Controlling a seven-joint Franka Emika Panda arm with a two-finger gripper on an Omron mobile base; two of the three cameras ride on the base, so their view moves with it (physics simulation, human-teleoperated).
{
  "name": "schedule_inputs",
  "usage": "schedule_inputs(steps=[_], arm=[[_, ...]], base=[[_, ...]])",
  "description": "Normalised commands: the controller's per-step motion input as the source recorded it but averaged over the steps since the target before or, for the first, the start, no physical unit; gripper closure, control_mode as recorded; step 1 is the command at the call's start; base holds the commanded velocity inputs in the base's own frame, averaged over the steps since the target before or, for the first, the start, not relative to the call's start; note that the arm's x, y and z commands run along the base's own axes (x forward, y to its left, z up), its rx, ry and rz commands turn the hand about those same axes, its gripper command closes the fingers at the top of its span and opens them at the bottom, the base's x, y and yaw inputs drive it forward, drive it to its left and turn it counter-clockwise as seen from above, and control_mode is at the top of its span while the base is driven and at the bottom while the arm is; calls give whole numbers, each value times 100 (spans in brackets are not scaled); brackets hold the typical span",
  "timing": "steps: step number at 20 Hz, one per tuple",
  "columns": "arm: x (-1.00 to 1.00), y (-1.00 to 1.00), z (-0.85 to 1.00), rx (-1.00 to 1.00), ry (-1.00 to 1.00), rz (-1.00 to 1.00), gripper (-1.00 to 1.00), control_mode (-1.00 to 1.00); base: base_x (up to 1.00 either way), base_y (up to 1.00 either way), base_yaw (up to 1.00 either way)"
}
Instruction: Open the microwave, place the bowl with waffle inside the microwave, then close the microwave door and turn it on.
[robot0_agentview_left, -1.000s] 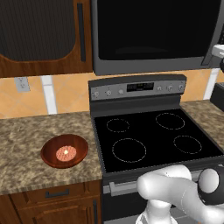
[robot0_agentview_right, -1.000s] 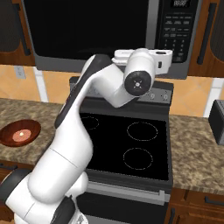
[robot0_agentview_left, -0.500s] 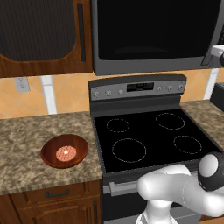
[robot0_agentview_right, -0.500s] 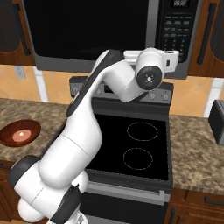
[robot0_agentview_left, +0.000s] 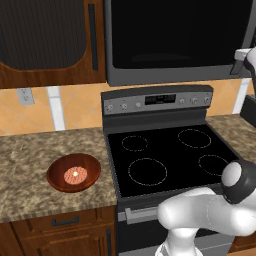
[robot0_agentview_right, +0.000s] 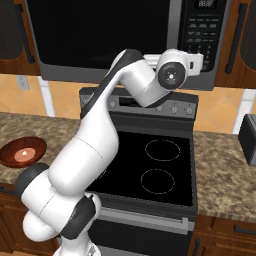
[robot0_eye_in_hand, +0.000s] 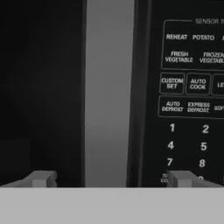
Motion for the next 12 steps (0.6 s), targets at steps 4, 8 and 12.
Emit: schedule_inputs(steps=[4, 8, 12], arm=[[23, 0, 0, 0, 0, 0, -100, -100], [24, 0, 0, 0, 0, 0, -100, -100], [8, 0, 0, 0, 0, 0, -100, -100]], base=[[0, 0, 0], [0, 0, 0], [0, 0, 0]])
